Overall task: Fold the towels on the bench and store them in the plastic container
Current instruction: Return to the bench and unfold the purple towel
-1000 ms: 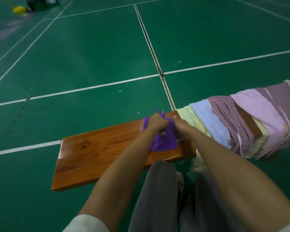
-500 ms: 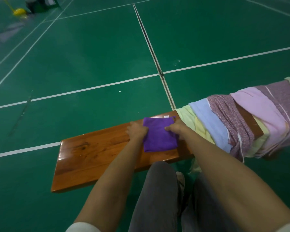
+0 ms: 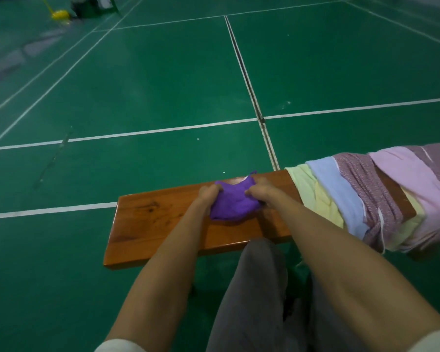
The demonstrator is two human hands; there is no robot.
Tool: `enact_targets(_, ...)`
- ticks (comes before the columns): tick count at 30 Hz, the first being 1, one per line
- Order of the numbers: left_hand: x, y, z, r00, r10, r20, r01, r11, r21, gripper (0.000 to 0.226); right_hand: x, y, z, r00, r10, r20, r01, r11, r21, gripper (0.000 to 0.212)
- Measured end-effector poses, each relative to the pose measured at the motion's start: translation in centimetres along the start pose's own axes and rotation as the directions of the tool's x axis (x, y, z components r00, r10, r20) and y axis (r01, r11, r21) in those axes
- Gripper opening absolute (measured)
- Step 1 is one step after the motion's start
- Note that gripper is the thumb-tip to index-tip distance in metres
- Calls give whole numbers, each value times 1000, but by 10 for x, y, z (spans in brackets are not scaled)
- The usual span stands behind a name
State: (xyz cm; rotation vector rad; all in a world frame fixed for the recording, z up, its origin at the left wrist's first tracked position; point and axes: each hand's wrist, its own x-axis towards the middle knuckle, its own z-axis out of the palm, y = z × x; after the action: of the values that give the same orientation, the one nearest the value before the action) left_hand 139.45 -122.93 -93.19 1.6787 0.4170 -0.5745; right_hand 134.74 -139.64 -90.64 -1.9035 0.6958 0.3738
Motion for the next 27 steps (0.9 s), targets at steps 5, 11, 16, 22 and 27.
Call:
enact_targets(5, 8, -23, -87, 985, 62, -159, -43, 992, 120, 30, -29, -38, 62, 994, -35, 104, 44, 996, -83, 25)
enact_targets(11, -15, -31, -195, 933, 262, -248, -214, 955, 203, 50, -61, -92, 149, 957, -241, 163, 260, 960, -107, 10)
enact_targets(16, 6, -56, -254, 945, 272, -184, -223, 943, 249, 68, -62, -101, 197, 922, -368, 124, 386, 829, -404, 25)
enact_targets(22, -3, -75, -253, 935, 343, -90, -96, 489, 867, 64, -56, -82, 222, 892, -425, 153, 419, 651, -633, 61)
enact_targets(27, -3, -73, -232, 921, 388, 31, -146, 268, 952, 57, -41, -82, 244, 823, -448, 350, 516, 330, -790, 70)
